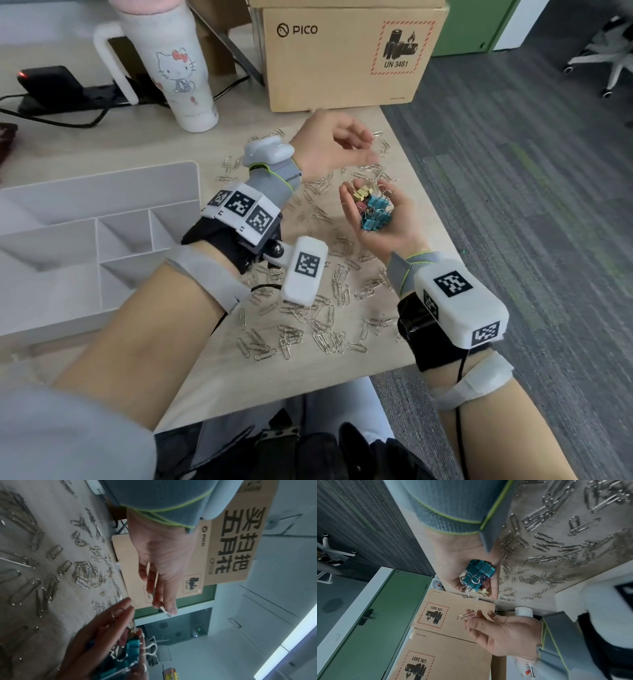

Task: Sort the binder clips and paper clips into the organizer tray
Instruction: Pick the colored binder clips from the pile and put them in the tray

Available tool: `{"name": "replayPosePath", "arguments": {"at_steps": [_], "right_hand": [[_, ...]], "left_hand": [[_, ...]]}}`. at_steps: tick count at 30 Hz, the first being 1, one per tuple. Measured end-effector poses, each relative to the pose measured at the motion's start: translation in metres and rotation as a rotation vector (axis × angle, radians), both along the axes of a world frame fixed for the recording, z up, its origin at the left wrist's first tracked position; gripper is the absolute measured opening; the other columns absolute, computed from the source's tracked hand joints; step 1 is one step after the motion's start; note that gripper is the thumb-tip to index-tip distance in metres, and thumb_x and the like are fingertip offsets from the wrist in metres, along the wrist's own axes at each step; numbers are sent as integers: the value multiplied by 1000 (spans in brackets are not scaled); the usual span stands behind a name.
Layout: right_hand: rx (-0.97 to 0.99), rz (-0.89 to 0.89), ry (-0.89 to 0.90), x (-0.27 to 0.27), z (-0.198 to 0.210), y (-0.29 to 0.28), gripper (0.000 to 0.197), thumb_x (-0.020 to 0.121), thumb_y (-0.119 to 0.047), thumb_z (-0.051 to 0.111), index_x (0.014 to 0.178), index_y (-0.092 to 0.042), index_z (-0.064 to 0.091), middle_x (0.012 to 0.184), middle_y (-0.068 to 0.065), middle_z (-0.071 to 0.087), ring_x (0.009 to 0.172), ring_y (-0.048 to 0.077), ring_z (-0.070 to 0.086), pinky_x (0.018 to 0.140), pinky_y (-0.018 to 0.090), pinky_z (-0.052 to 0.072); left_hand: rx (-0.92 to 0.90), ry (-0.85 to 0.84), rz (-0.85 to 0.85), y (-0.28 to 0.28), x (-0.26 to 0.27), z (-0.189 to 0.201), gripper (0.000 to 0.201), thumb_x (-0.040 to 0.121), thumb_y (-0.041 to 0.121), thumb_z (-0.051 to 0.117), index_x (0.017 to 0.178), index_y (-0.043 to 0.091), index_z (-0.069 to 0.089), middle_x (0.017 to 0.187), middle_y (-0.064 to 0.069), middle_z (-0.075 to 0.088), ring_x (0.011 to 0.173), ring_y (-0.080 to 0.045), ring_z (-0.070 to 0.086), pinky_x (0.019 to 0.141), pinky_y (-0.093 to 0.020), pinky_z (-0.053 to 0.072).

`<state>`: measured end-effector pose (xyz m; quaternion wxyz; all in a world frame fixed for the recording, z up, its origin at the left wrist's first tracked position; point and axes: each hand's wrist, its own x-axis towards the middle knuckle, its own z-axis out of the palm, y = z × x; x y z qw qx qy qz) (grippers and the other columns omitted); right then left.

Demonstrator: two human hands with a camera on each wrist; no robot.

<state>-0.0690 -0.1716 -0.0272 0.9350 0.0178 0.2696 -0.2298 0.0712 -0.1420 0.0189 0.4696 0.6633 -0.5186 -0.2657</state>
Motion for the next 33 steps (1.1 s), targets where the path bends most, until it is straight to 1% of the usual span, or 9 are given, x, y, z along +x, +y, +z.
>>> {"name": "replayPosePath", "arguments": {"at_steps": [4, 8, 15, 17, 19, 22, 27, 30, 33], "right_hand": [[-24, 19, 0, 1, 1, 11, 32, 89, -22, 56, 110, 2, 59, 99, 22, 63, 94, 35, 61, 58, 44, 59], [-35, 20, 17, 0, 1, 22, 34, 90, -25, 56, 117, -4, 58, 90, 23, 67, 93, 34, 63, 58, 43, 59], [-58, 76, 21, -5, 9, 45, 31, 87, -26, 57, 98, 2, 62, 87, 22, 67, 89, 31, 63, 58, 42, 60], [-76, 99, 23, -3, 14, 53, 28, 87, -25, 56, 90, 2, 62, 78, 21, 67, 76, 30, 66, 55, 39, 60], [-105, 139, 43, 1, 20, 66, 25, 88, -23, 55, 86, 1, 61, 74, 20, 65, 65, 28, 66, 51, 35, 58], [-114, 185, 42, 11, 25, 79, 24, 87, -22, 59, 94, 0, 60, 82, 19, 63, 76, 28, 64, 51, 34, 58], [-116, 270, 20, 38, 34, 105, 26, 89, -25, 57, 93, 0, 62, 92, 17, 62, 86, 26, 62, 49, 32, 56], [-159, 349, 14, 59, 41, 125, 24, 88, -24, 57, 96, -2, 64, 91, 17, 67, 96, 25, 62, 52, 30, 57], [-188, 397, 0, 80, 51, 147, 27, 90, -22, 50, 90, 1, 65, 80, 20, 70, 86, 27, 64, 52, 28, 57]], "left_hand": [[95, -81, -154, 18, -18, 10, 28, 68, 14, 80, 91, 6, 66, 76, 3, 66, 63, 8, 58, 55, -1, 37], [157, -158, -155, 33, -26, 9, 22, 70, 20, 79, 87, 13, 66, 82, -3, 69, 68, 0, 60, 54, -1, 36], [110, -111, -108, 67, -33, 11, 19, 75, 9, 73, 93, 8, 67, 85, -3, 68, 75, 0, 61, 57, -3, 41], [102, -97, -81, 77, -32, 11, 21, 75, 7, 72, 95, 5, 66, 83, 2, 66, 73, 2, 59, 58, -3, 40], [76, -90, -40, 95, -30, 11, 18, 75, 5, 71, 93, 4, 66, 86, -5, 67, 79, -8, 59, 58, -3, 42], [32, -66, 17, 116, -23, 13, 13, 76, 5, 71, 87, 10, 66, 88, -11, 66, 81, -12, 59, 60, -5, 44], [-35, -38, 124, 155, -7, 15, 13, 78, 4, 68, 91, 7, 67, 92, -7, 66, 76, 4, 59, 70, -6, 46], [-44, -48, 160, 182, 6, 16, 18, 81, 9, 64, 97, 17, 67, 96, -7, 67, 87, -6, 58, 79, -12, 48], [-65, -10, 198, 209, 21, 18, 17, 84, 10, 62, 99, 14, 66, 94, -4, 66, 82, -8, 59, 77, -16, 50]]}}
